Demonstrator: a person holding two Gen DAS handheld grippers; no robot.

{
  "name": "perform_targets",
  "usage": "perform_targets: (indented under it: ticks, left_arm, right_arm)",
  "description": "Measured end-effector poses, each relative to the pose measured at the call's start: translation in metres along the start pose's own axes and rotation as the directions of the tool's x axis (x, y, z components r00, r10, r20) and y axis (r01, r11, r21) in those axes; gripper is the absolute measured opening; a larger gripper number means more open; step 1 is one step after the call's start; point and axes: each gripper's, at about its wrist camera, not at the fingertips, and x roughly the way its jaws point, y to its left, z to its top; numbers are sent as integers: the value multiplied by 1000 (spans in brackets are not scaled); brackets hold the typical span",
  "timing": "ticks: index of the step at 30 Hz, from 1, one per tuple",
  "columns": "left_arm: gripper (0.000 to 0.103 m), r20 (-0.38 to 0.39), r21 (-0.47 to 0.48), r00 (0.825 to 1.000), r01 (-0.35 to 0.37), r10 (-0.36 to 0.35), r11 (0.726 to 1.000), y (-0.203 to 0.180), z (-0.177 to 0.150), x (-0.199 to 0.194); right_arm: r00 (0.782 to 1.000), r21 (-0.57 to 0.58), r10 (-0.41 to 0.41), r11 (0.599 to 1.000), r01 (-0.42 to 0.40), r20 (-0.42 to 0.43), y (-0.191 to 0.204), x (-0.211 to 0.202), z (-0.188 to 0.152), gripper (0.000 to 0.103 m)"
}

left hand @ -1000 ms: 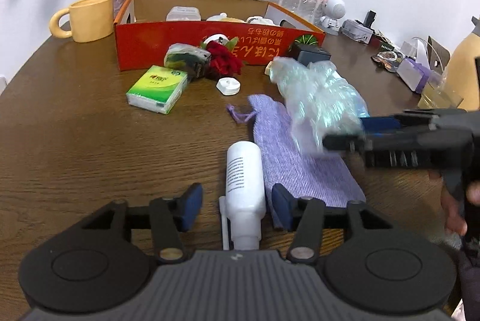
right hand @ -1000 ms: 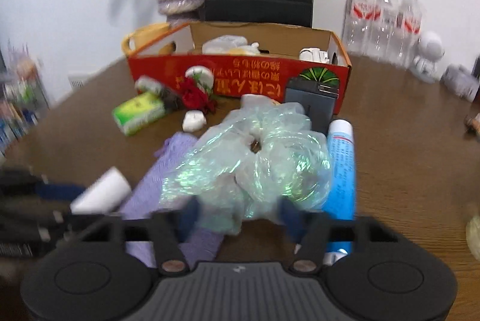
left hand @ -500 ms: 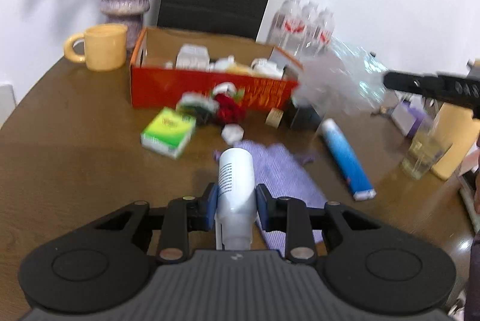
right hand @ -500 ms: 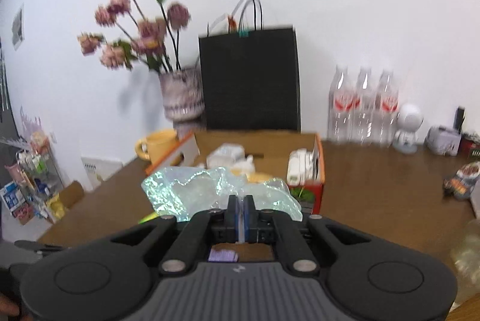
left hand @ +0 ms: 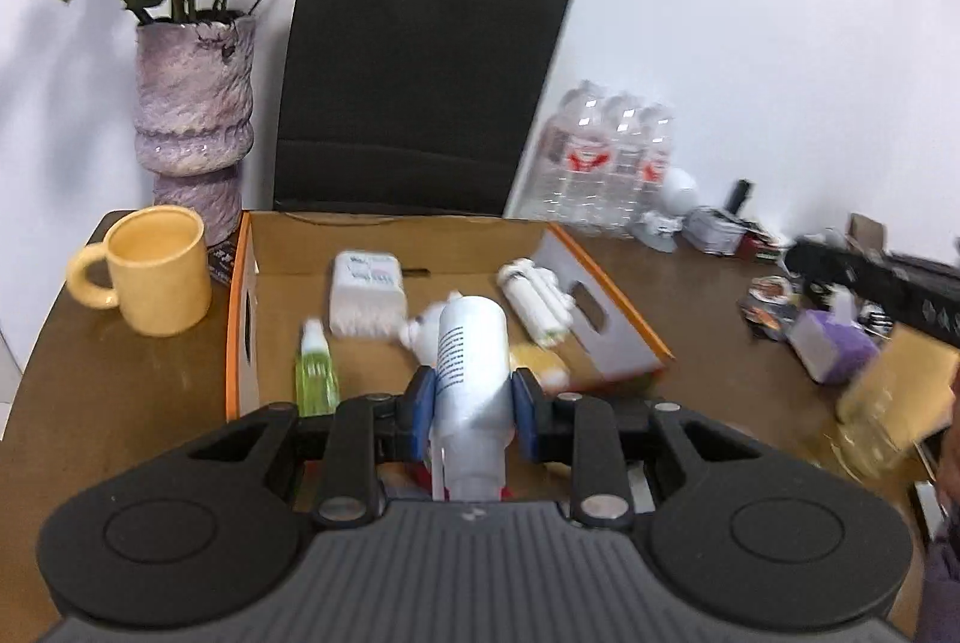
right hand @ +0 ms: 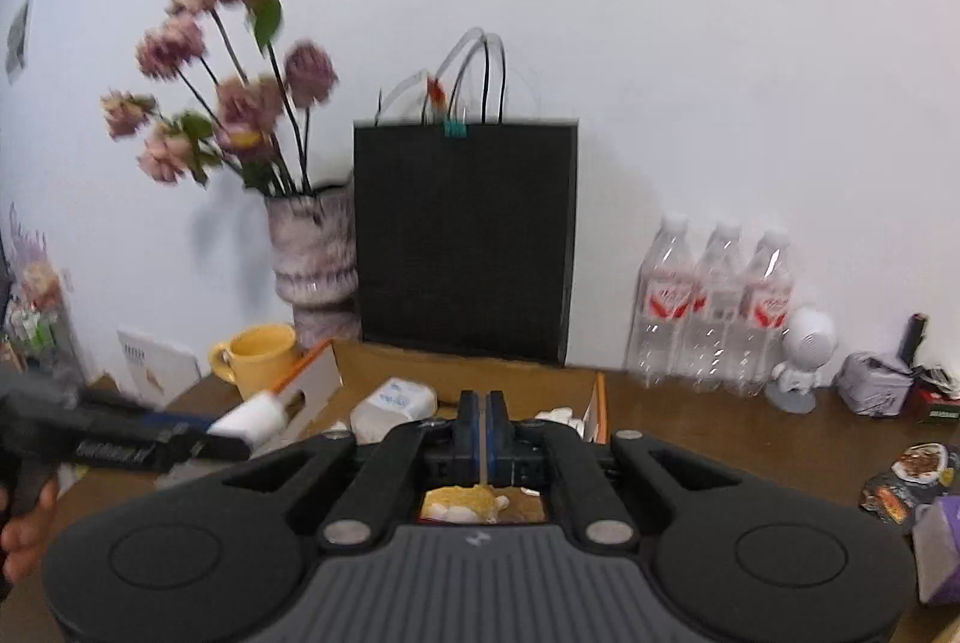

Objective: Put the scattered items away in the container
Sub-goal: 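Open the left tool to drop the bottle in the box while the right tool releases the bag there, then withdraw both tools toward the blue tube and purple pouch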

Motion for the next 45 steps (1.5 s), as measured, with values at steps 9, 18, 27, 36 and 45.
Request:
perform_targets:
  ticks: [9,18,27,36,45]
  left_arm:
    - [28,-249,-161,968,-41,-1,986,51,28,138]
    - [77,-215,-136,972,-126,95,983,55,21,122]
    - [103,-33,-104,982,-190,187,976,49,2,48]
    - [103,-28,-136,976,-219,218,966,68,-3,56]
    - [103,-86,-114,962,-269,260,956,80,-10,64]
  right_arm:
    - [938,-36,160,983,-180,-307,-3,57,-84,75]
    - [926,-16,72,996,-83,-370,1,95,-102,7]
    - [997,-48,8,999,-12,-76,-5,53,17,7]
    - [915,135,-43,985,106,-401,-36,262,31,9]
    - [810,270,33,950,156,-586,-42,321,7,49]
